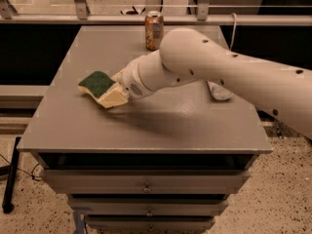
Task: Move sponge near blue plastic bottle
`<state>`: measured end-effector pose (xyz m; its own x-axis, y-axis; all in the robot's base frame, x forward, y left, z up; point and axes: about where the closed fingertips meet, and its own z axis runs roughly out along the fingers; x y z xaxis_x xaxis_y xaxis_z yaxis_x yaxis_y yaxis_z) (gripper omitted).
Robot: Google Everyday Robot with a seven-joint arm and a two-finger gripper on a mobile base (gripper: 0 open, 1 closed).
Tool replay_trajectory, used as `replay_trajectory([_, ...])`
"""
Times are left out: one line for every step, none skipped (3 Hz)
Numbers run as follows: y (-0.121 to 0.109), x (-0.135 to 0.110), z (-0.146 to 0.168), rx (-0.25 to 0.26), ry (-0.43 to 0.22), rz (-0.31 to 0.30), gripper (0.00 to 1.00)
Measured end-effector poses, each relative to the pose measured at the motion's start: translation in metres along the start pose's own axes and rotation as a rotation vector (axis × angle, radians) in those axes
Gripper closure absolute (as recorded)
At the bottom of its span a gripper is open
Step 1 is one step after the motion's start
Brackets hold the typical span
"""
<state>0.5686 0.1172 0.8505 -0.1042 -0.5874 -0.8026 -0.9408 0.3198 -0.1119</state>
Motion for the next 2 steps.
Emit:
replay_trajectory([-0.011,0.013,-0.043,0.031,0.008,0.026,1.0])
replay_trajectory([0.0,0.027,-0.086,-0.021,0.027,0.062,1.0])
